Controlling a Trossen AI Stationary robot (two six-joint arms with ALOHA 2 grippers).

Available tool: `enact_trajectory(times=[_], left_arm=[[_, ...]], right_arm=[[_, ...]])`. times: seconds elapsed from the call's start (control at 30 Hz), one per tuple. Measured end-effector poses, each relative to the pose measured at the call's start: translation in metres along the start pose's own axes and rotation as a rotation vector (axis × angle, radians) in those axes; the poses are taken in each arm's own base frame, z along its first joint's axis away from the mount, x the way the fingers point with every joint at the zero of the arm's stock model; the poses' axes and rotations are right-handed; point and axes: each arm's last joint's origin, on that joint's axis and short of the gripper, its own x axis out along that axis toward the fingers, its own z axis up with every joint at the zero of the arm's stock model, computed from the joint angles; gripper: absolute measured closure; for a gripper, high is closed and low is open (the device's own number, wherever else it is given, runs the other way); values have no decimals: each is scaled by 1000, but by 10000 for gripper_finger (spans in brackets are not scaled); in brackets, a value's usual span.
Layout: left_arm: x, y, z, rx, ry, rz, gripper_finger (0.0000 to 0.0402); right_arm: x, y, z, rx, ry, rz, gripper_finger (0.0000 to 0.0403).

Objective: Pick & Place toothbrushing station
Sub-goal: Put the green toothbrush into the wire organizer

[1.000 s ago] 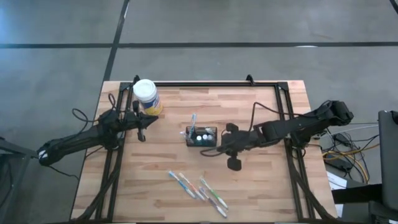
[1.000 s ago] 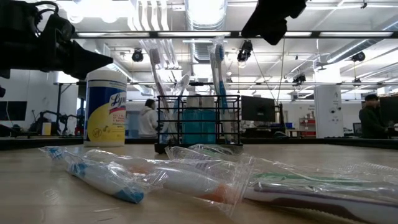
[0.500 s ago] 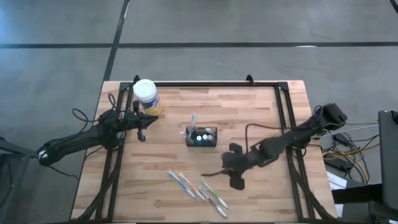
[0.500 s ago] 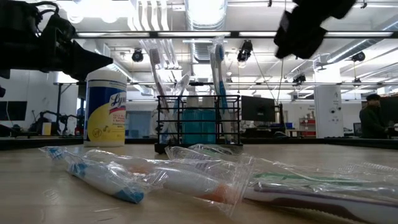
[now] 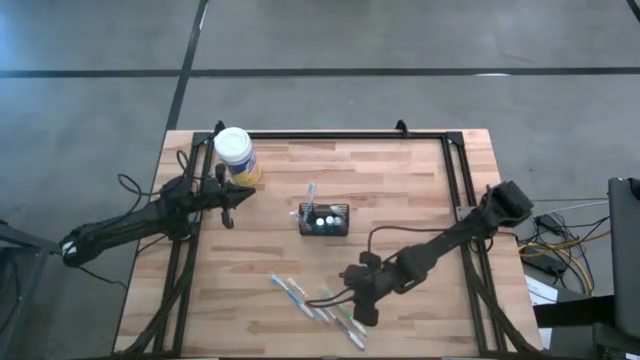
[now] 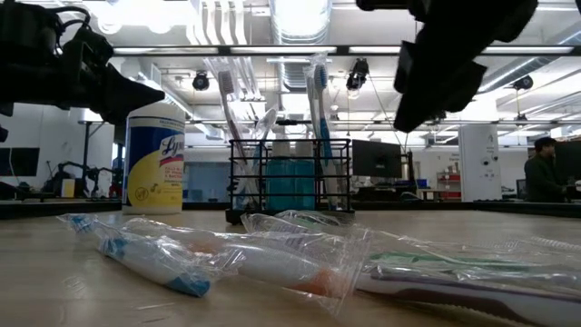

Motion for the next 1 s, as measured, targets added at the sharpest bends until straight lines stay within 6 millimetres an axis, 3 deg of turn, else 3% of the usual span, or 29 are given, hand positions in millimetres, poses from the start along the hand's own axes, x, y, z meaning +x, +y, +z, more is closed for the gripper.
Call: enact_trajectory(times=[0.37, 0.77, 1.0], left_arm=[[0, 0, 0, 5, -2, 0, 388], [0, 0, 0, 13, -3, 1, 388], [0, 0, 0, 13, -3, 1, 388]], right_arm=[[13, 32, 21, 47, 54, 25, 232], [55, 50, 15, 118, 225, -159, 232], [82, 46, 5, 120, 276, -226, 232]])
